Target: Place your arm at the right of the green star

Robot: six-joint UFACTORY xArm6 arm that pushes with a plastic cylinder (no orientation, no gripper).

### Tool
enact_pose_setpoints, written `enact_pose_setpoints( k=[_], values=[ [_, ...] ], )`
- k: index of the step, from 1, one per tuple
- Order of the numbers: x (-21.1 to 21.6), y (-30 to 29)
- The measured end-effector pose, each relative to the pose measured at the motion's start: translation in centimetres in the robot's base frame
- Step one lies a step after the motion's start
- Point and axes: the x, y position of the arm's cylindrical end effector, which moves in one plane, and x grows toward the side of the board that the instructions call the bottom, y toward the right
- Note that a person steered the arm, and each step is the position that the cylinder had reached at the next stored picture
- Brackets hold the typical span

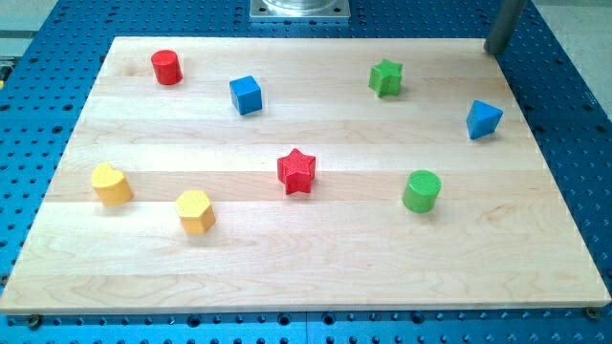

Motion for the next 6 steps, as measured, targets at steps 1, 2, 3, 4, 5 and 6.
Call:
enact_pose_setpoints(
  k=[1, 2, 3, 4, 5, 6],
  values=[
    [0.8, -2.5],
    [0.8, -2.7],
    [0.8, -2.7],
    [0.8, -3.4],
    [2.0, -3.9],
    [3.2, -7.3]
  ],
)
